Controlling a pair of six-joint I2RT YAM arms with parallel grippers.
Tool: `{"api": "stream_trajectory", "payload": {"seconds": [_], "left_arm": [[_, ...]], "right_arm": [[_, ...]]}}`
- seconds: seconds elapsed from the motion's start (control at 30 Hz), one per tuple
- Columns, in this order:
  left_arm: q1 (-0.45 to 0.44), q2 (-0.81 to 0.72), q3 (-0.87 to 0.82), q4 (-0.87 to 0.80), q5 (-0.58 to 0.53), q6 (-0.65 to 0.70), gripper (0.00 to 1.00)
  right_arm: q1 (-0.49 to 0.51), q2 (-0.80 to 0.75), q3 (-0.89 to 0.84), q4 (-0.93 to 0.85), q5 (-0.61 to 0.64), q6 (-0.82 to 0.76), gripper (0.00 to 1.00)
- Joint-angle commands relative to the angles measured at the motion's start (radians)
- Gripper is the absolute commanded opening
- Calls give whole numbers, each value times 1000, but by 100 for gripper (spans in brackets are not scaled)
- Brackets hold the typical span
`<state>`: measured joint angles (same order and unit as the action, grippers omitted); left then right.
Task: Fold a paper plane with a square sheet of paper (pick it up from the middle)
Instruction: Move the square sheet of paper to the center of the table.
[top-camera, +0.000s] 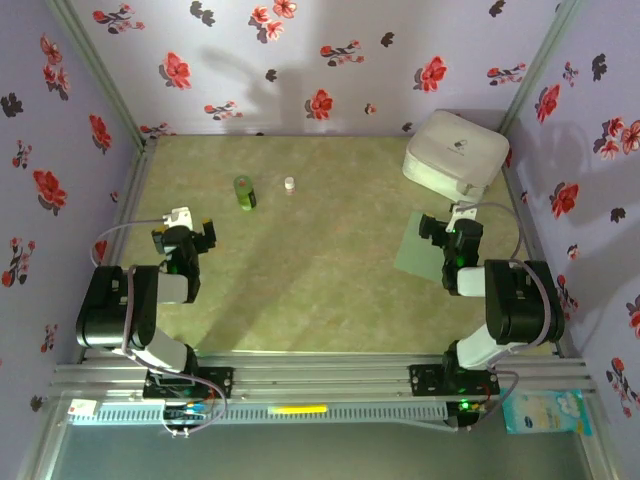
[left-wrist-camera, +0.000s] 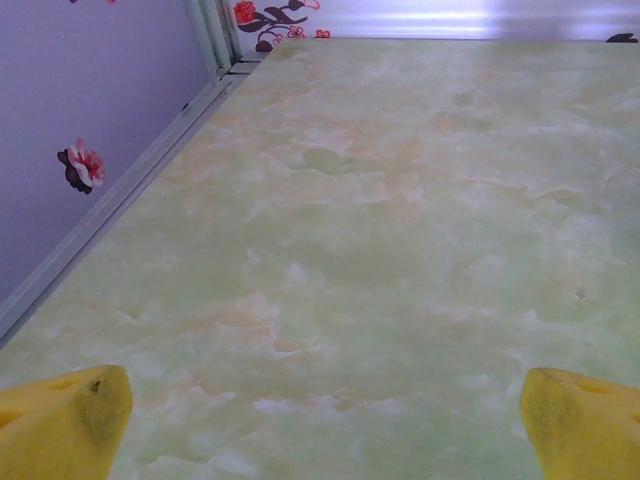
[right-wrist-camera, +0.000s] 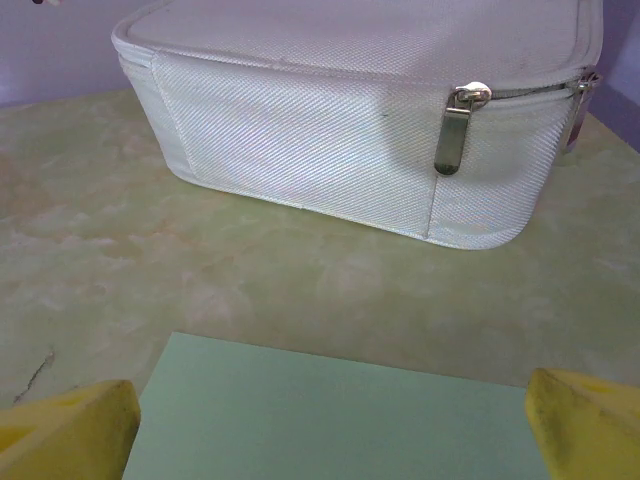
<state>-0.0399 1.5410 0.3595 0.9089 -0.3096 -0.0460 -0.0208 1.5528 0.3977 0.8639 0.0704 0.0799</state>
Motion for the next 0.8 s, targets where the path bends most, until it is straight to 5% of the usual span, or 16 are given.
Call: {"api": "stream_trajectory", "payload": {"seconds": [0.0,0.77], "left_arm": [[6,8,15,25,5,-8,100],[6,8,17,22,5,-9,100]], "right_arm": [[2,8,-2,12,-5,10,99],[1,10,-3,12,0,17,99]]}}
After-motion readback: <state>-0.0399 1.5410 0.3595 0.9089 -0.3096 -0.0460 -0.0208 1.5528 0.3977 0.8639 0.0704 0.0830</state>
